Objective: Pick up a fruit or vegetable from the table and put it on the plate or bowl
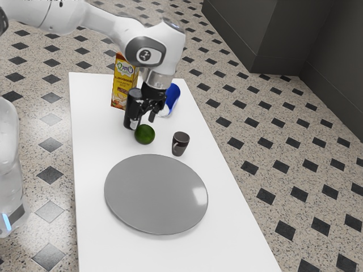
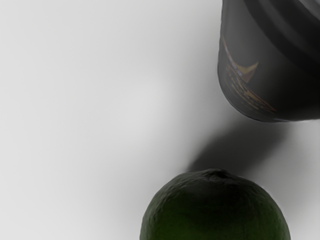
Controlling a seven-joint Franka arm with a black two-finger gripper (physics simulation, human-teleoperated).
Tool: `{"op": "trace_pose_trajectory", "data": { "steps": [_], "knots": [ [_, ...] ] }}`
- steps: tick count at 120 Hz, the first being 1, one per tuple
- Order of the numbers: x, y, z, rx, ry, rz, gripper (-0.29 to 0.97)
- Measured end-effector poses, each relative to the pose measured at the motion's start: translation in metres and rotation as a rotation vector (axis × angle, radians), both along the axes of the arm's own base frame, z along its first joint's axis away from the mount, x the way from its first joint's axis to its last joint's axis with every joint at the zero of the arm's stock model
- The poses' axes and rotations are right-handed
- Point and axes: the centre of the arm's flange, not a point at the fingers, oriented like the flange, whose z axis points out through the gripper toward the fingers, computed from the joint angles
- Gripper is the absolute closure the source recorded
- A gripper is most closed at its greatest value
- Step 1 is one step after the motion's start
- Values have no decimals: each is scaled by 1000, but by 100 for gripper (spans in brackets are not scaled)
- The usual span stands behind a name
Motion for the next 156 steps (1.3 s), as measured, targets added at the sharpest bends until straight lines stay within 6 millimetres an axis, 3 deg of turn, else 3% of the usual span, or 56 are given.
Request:
{"op": "trace_pose_trajectory", "data": {
  "steps": [28, 72, 82, 100, 105, 112, 118, 132, 136, 142, 148, 156],
  "knots": [
    [6, 0, -28, -32, 11, 14, 0],
    [4, 2, -52, -62, 10, 35, 1],
    [4, 1, -54, -69, 6, 40, 9],
    [4, 2, -54, -77, -3, 43, 36],
    [4, 4, -51, -79, -11, 48, 34],
    [2, 6, -37, -78, -37, 50, 33],
    [1, 7, -9, -72, -83, 45, 33],
    [16, -5, 98, -19, -191, -12, 33],
    [23, -19, 124, -2, -201, -49, 32],
    [39, -55, 143, 16, -188, -124, 32],
    [48, -101, 148, 27, -162, -210, 32],
    [43, -156, 146, 32, -120, -302, 33]
  ]
}}
